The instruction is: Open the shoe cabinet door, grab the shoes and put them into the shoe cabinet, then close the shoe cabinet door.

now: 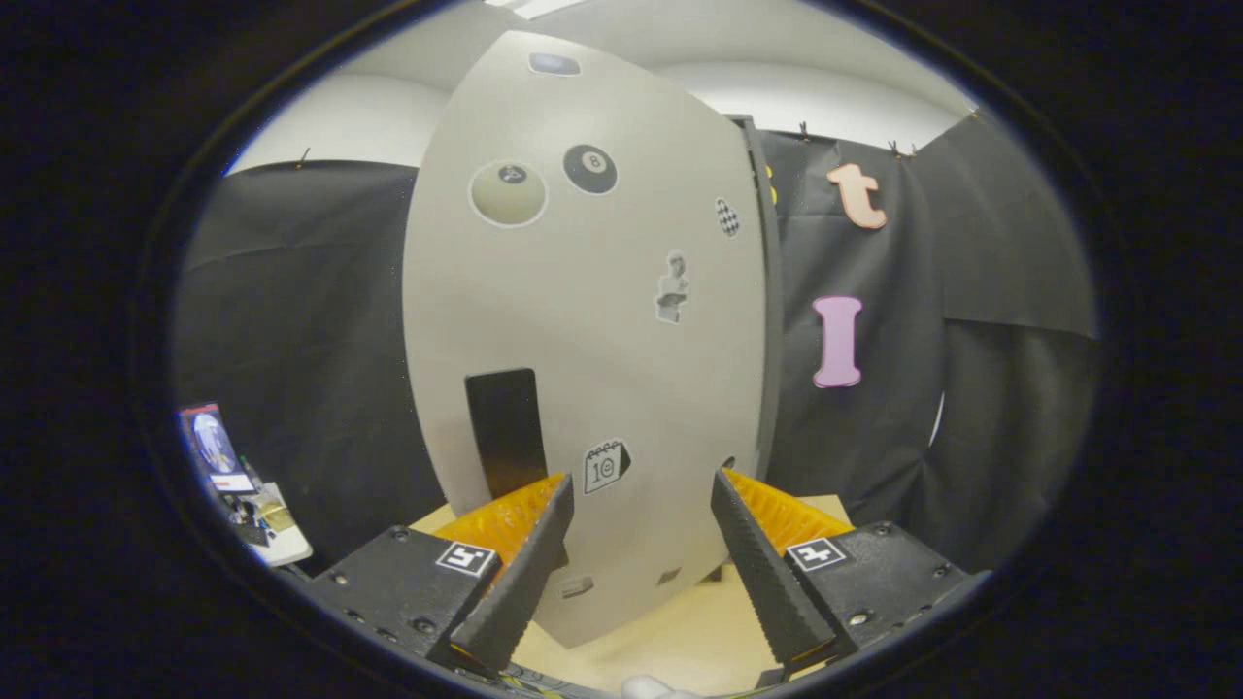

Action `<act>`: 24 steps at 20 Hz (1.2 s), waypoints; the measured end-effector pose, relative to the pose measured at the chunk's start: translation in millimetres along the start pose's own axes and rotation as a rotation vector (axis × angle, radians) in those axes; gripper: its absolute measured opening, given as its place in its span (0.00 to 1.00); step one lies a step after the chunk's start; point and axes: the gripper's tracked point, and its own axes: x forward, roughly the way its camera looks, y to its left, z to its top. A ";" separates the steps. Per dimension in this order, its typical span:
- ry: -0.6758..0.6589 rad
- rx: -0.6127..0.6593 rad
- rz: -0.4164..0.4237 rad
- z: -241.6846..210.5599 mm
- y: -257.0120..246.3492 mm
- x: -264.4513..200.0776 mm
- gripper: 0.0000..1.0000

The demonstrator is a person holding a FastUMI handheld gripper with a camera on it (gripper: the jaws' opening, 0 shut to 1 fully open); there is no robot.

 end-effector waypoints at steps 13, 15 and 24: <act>-0.035 -0.009 0.011 11.9 69.2 42.8 0.98; -0.031 0.001 0.008 10.9 69.6 46.0 0.98; -0.035 -0.005 -0.061 20.5 42.0 41.8 0.99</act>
